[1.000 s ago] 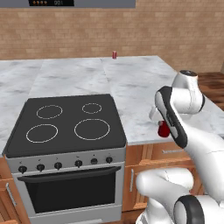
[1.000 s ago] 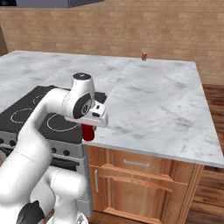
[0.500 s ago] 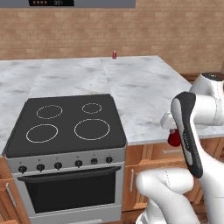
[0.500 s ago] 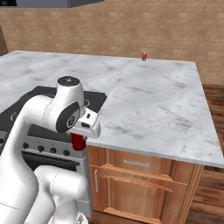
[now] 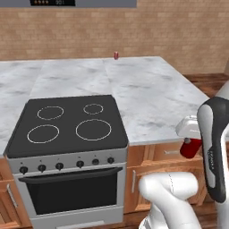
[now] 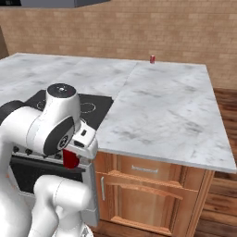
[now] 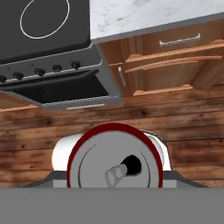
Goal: Four empty soda cans are scattered around the kitchen. Gather all the cans and cluster them next to the stove for recycling.
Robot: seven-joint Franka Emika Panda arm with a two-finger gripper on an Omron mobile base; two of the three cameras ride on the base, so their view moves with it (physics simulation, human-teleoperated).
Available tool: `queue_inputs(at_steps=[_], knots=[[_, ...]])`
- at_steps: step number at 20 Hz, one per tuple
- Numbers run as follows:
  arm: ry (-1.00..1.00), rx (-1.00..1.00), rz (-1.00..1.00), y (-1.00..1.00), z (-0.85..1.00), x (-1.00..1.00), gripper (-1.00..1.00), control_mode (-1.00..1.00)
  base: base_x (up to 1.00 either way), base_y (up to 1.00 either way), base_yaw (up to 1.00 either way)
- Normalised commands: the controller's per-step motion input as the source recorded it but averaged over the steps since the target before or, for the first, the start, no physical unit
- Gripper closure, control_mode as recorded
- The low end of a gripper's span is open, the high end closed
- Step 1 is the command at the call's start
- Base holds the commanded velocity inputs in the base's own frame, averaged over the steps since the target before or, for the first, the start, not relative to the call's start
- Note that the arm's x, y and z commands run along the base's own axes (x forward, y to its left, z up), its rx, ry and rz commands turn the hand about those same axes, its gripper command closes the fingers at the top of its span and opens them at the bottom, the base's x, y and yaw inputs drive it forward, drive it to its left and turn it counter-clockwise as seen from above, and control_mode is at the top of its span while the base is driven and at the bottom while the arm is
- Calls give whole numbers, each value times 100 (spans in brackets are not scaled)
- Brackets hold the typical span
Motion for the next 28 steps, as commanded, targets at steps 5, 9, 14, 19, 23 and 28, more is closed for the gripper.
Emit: queue_inputs(at_steps=[5, 9, 14, 19, 23, 28], knots=[[0, 0, 0, 0, 0, 0, 100, 100, -89, 2, -4], [0, 0, 0, 0, 0, 0, 100, 100, -67, 21, -2], [0, 0, 0, 0, 0, 0, 100, 100, -17, 84, 0], [0, 0, 0, 0, 0, 0, 100, 100, 0, 100, 0], [0, 0, 0, 0, 0, 0, 100, 100, 0, 100, 0], [0, 0, 0, 0, 0, 0, 100, 100, 0, 100, 0]])
